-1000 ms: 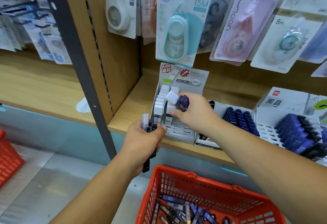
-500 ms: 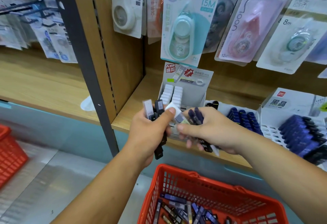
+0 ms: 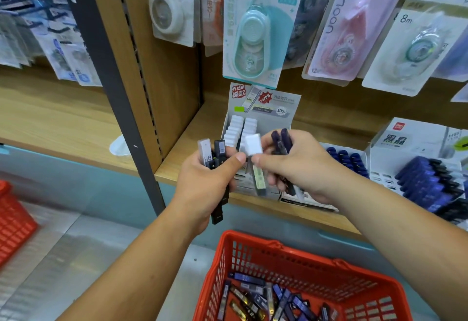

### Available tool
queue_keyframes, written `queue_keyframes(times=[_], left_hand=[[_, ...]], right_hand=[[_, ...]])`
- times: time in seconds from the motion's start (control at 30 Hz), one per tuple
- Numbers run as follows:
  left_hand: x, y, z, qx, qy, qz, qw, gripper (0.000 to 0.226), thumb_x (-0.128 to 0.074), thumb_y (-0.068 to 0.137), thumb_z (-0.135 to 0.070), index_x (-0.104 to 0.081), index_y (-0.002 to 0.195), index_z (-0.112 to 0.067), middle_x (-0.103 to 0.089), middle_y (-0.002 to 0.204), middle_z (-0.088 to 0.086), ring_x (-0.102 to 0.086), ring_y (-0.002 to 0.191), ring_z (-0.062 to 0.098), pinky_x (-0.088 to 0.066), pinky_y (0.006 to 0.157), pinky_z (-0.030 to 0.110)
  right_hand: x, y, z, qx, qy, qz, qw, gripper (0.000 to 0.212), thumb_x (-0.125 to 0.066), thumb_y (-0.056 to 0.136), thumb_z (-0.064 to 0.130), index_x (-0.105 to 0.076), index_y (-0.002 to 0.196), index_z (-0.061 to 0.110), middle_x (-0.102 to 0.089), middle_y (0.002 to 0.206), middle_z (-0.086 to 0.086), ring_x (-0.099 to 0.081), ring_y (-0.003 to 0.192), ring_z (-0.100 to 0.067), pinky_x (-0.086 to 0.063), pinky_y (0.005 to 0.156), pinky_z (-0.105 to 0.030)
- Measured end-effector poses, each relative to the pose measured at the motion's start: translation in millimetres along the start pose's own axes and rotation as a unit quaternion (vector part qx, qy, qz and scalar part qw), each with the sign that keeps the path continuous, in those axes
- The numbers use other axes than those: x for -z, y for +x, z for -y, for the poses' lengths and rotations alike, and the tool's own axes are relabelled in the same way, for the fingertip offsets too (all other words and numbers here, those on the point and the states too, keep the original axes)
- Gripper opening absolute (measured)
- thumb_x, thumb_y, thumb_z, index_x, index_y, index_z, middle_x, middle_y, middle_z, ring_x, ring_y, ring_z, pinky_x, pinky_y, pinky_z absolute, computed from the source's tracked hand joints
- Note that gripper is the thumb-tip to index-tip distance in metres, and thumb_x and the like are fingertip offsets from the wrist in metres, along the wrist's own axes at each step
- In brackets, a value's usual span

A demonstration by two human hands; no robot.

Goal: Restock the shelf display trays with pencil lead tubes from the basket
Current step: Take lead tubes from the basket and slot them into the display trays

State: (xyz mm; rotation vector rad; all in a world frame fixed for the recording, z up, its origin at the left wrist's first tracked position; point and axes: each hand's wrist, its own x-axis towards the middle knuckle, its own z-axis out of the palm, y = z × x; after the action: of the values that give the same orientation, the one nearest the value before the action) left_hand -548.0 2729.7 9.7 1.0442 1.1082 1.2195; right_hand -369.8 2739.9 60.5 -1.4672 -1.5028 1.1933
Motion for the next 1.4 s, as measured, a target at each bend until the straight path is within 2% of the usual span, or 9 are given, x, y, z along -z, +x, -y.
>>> queue_keyframes(times=[0.1, 0.23, 0.33, 0.53, 0.73, 0.93, 1.03, 1.23, 1.4], left_hand=[[-3, -7, 5, -0.027, 0.067, 0.022, 0.997, 0.022, -0.084, 0.086, -0.019, -0.067, 0.096, -0.010, -0.065, 0.066, -0.003, -0.060, 0.058, 0.009, -0.051, 0.052, 0.023], [-3, -8, 8, -0.055, 0.134, 0.028, 0.989, 0.024, -0.089, 0.081, -0.017, -0.069, 0.094, -0.015, -0.070, 0.074, -0.007, -0.064, 0.066, 0.006, -0.057, 0.062, 0.028], [2, -7, 2, -0.051, 0.136, 0.036, 0.989, 0.013, -0.079, 0.090, -0.011, -0.070, 0.094, -0.019, -0.067, 0.062, -0.011, -0.057, 0.051, 0.002, -0.046, 0.045, 0.017], [19, -6, -1, -0.001, 0.122, 0.066, 0.990, 0.006, -0.071, 0.097, -0.013, -0.069, 0.101, -0.016, -0.064, 0.059, 0.002, -0.054, 0.046, 0.007, -0.040, 0.043, 0.021], [39, 12, 13, 0.024, 0.062, -0.076, 0.995, 0.011, -0.070, 0.093, -0.009, -0.067, 0.104, -0.008, -0.074, 0.074, 0.006, -0.057, 0.056, 0.017, -0.046, 0.058, 0.033], [39, 14, 22, 0.045, 0.028, -0.052, 0.997, 0.007, -0.070, 0.097, -0.015, -0.064, 0.096, -0.012, -0.064, 0.067, 0.003, -0.052, 0.057, 0.019, -0.045, 0.054, 0.032], [42, 15, 24, 0.051, 0.018, -0.051, 0.997, 0.008, -0.071, 0.097, -0.017, -0.063, 0.097, -0.013, -0.062, 0.067, 0.003, -0.052, 0.059, 0.020, -0.047, 0.056, 0.033], [44, 16, 24, 0.055, 0.011, -0.052, 0.997, 0.009, -0.071, 0.097, -0.018, -0.063, 0.097, -0.013, -0.061, 0.068, 0.004, -0.052, 0.058, 0.019, -0.044, 0.053, 0.031], [43, 14, 22, 0.054, 0.015, -0.049, 0.997, 0.008, -0.070, 0.097, -0.018, -0.064, 0.099, -0.013, -0.061, 0.070, 0.004, -0.052, 0.059, 0.019, -0.045, 0.054, 0.031]], right_hand=[[-6, 6, 1, -0.047, 0.118, -0.074, 0.989, 0.017, -0.071, 0.091, 0.001, -0.061, 0.104, 0.006, -0.065, 0.073, -0.020, -0.060, 0.047, -0.023, -0.042, 0.043, -0.028], [-16, 5, -1, -0.088, 0.155, -0.060, 0.982, 0.017, -0.071, 0.091, 0.003, -0.058, 0.100, 0.009, -0.060, 0.059, -0.016, -0.056, 0.045, -0.024, -0.044, 0.043, -0.029], [-14, 6, -4, -0.072, 0.155, -0.042, 0.984, 0.026, -0.079, 0.089, 0.008, -0.063, 0.110, 0.012, -0.069, 0.077, -0.016, -0.058, 0.054, -0.023, -0.045, 0.048, -0.031], [-6, 10, 0, -0.001, 0.077, -0.043, 0.996, 0.019, -0.079, 0.089, 0.006, -0.070, 0.105, 0.012, -0.067, 0.079, -0.008, -0.061, 0.058, -0.026, -0.044, 0.048, -0.033], [-18, 20, 11, 0.078, -0.065, -0.107, 0.989, 0.014, -0.079, 0.089, 0.014, -0.068, 0.097, 0.019, -0.071, 0.085, -0.003, -0.070, 0.065, -0.018, -0.051, 0.051, -0.019], [-38, 26, -7, 0.079, -0.100, -0.104, 0.986, 0.016, -0.083, 0.086, 0.017, -0.069, 0.092, 0.022, -0.071, 0.083, 0.002, -0.069, 0.074, -0.020, -0.061, 0.074, -0.038], [-42, 23, -13, 0.086, -0.119, -0.103, 0.984, 0.019, -0.082, 0.087, 0.020, -0.068, 0.098, 0.024, -0.069, 0.088, 0.004, -0.068, 0.078, -0.018, -0.060, 0.074, -0.034], [-43, 26, -11, 0.090, -0.122, -0.118, 0.981, 0.019, -0.082, 0.088, 0.021, -0.067, 0.098, 0.025, -0.067, 0.086, 0.011, -0.061, 0.074, -0.002, -0.044, 0.058, -0.006], [-46, 27, -16, 0.098, -0.195, -0.082, 0.972, 0.018, -0.082, 0.089, 0.023, -0.066, 0.097, 0.020, -0.067, 0.089, -0.002, -0.063, 0.084, -0.021, -0.053, 0.074, -0.028]])
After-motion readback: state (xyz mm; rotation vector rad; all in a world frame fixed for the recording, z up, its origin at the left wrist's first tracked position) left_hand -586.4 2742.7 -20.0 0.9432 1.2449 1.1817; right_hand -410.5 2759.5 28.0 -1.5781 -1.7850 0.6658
